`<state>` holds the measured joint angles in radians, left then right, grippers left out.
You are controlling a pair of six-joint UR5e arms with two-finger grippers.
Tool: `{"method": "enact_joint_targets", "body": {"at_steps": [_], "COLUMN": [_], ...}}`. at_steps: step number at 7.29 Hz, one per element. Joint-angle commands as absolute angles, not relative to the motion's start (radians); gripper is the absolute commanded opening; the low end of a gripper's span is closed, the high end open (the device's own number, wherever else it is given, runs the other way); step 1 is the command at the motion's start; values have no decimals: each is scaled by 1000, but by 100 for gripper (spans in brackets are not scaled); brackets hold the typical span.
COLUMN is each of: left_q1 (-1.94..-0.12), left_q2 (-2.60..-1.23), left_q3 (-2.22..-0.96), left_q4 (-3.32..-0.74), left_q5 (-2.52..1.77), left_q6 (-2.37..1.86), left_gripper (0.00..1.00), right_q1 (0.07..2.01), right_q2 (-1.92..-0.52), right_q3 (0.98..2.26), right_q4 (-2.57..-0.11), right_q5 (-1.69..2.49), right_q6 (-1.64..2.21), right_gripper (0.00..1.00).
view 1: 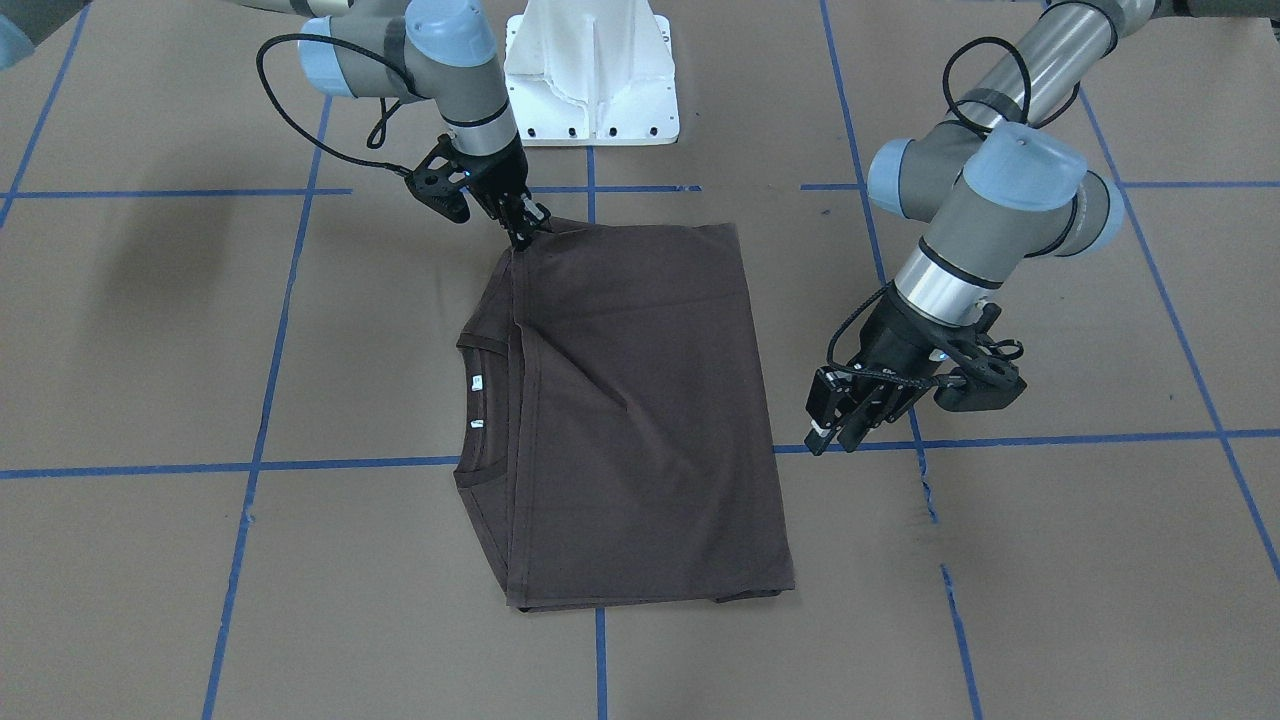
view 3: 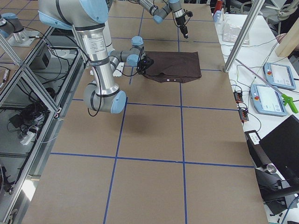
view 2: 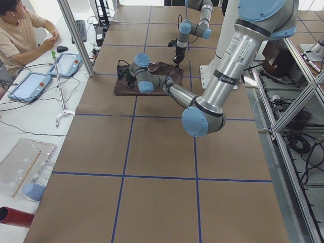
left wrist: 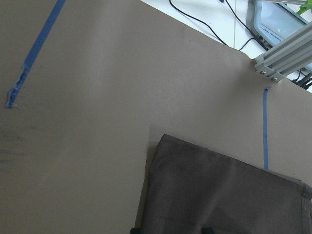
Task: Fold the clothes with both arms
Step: 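Lower the left gripper to the shirt's near corner beside the right gripper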
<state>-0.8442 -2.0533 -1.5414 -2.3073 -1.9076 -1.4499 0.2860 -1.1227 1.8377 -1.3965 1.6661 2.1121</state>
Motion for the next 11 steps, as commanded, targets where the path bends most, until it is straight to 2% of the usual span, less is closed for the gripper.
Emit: {"method": "enact_joint_targets", "body": {"at_steps": [1, 4, 7, 11], "left_q1": [-797, -544, -329, -276], "left_q2": [-1982, -1814, -1740, -1740], "left_q3": [-1685, -1888, -1893, -1888], "left_q4": [-2273, -2270, -2231, -2200], "left_q5": [-1941, -1763, -1613, -1595], "left_q6": [-1588, -1782, -1920, -1930], "left_gripper": [51, 59, 61, 61], "right_q1": [281, 276, 273, 273], "right_q2": [-1129, -1129, -1129, -1129], "right_q3": [1893, 1913, 1913, 1913], "right_q4": [-1439, -1463, -1465, -1465], "right_q5": [1669, 1669, 1671, 1671], "right_q6": [2117, 2115, 2114, 2114], "right_gripper": [0, 0, 0, 0]}}
